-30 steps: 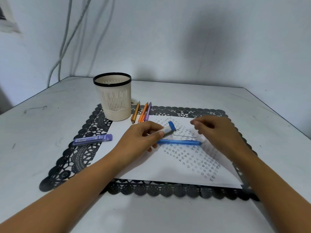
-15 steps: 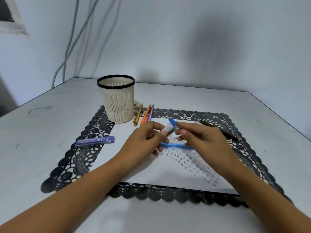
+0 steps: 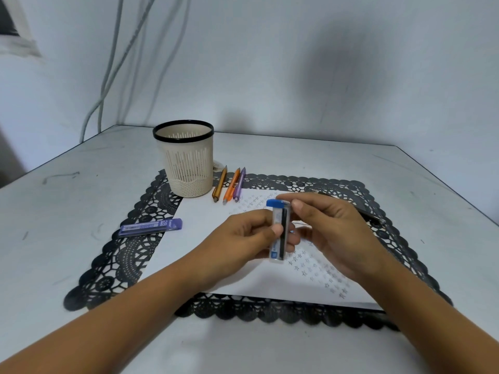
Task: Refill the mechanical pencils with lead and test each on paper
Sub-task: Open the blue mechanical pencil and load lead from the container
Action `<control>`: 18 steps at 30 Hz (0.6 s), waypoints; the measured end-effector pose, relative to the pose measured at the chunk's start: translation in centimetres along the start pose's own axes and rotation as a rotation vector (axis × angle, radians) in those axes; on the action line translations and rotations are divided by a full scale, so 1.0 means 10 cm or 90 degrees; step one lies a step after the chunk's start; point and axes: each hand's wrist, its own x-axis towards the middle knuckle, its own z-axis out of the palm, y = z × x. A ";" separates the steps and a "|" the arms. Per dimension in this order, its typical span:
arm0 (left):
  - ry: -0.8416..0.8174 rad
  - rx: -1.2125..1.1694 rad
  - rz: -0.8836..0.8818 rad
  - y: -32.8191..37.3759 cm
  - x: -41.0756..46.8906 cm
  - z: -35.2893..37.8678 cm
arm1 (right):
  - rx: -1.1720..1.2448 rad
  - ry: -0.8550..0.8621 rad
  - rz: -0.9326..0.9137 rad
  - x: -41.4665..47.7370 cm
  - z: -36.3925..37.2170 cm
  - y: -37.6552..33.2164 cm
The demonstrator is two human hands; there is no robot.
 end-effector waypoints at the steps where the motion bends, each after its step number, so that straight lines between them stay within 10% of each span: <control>1: 0.000 0.007 -0.001 0.00 0.00 0.00 | 0.014 -0.011 0.003 0.00 -0.02 0.01; 18: -0.038 0.029 0.014 -0.02 -0.01 -0.01 | 0.124 -0.135 0.071 0.01 -0.10 0.01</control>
